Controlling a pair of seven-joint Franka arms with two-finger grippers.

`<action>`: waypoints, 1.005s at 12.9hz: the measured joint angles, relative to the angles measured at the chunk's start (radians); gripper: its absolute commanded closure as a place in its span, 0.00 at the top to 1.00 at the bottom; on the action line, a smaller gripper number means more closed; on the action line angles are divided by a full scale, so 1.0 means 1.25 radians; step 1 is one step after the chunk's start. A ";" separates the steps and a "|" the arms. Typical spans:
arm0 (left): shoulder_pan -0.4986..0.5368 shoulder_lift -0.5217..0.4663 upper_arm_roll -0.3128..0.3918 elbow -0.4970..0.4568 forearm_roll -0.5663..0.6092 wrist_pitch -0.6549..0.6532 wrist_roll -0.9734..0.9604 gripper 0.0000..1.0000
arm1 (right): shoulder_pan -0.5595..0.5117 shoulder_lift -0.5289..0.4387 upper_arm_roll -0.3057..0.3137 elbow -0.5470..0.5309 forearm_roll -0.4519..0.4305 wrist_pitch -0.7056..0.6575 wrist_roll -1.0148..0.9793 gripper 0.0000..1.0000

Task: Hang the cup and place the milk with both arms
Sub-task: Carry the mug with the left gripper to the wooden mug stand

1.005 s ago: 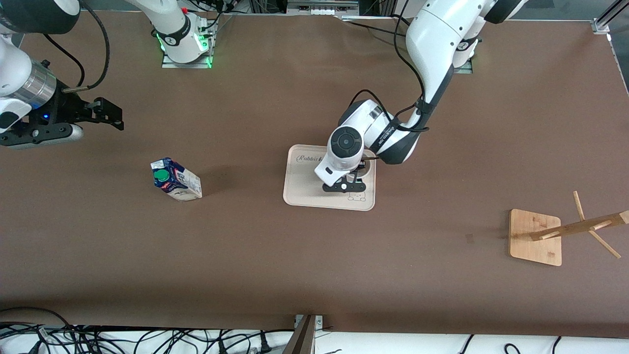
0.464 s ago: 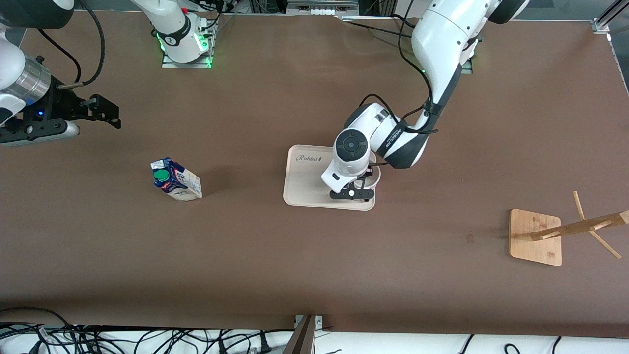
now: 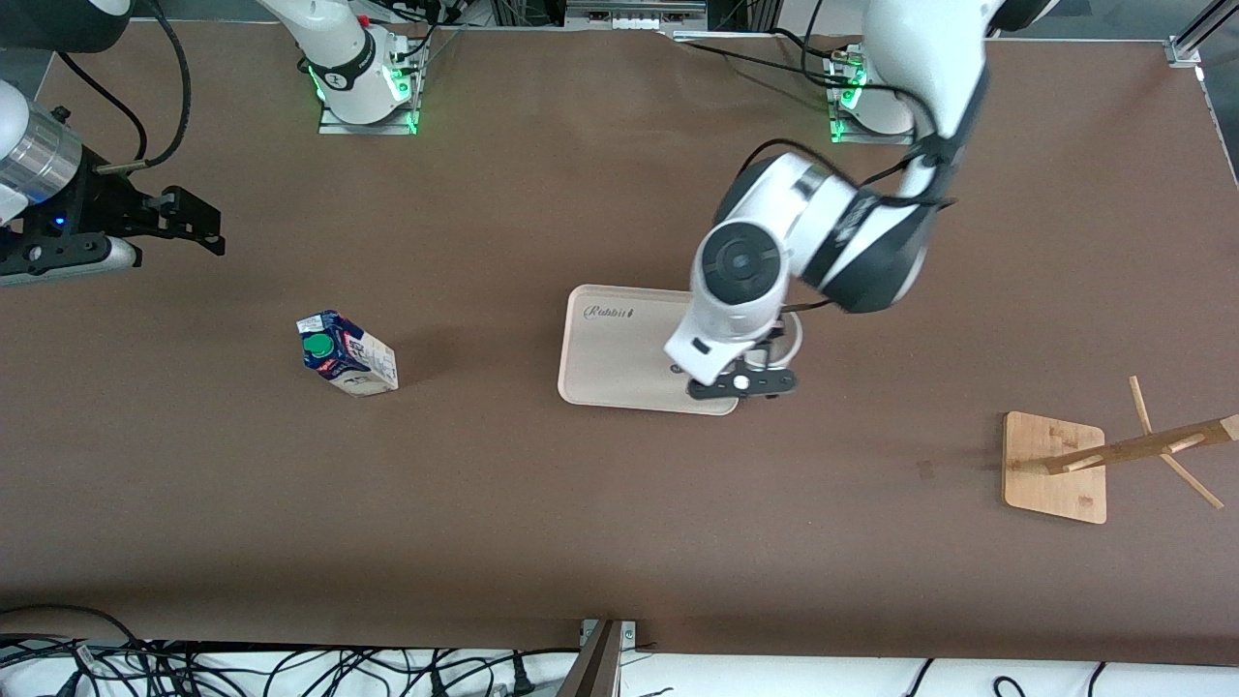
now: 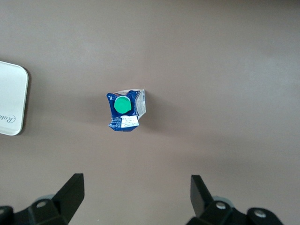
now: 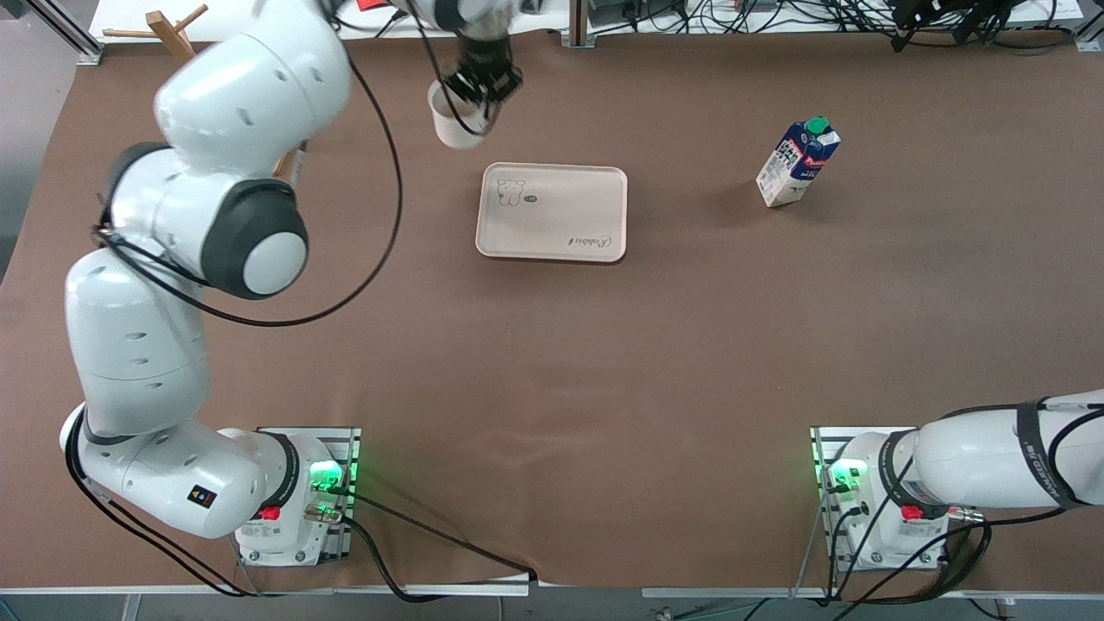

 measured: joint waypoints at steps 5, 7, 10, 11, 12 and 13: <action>0.154 -0.127 0.008 0.006 0.089 -0.017 0.355 0.00 | -0.002 0.001 0.000 0.010 0.000 0.005 0.000 1.00; 0.185 -0.155 0.009 0.006 0.088 -0.023 0.386 0.00 | -0.002 0.001 0.000 0.010 0.000 0.005 0.000 1.00; 0.241 -0.162 0.016 -0.008 0.063 0.031 0.410 0.00 | -0.003 0.004 0.000 0.010 0.000 0.006 0.000 1.00; 0.270 -0.162 0.017 -0.026 0.045 0.082 0.427 0.00 | -0.003 0.005 0.000 0.010 0.000 0.007 0.000 1.00; 0.294 -0.163 0.018 -0.046 0.029 0.130 0.441 0.00 | -0.003 0.006 0.000 0.010 0.000 0.007 0.000 1.00; 0.311 -0.166 0.021 -0.067 0.001 0.165 0.445 0.00 | -0.003 0.007 0.000 0.010 0.000 0.008 0.000 1.00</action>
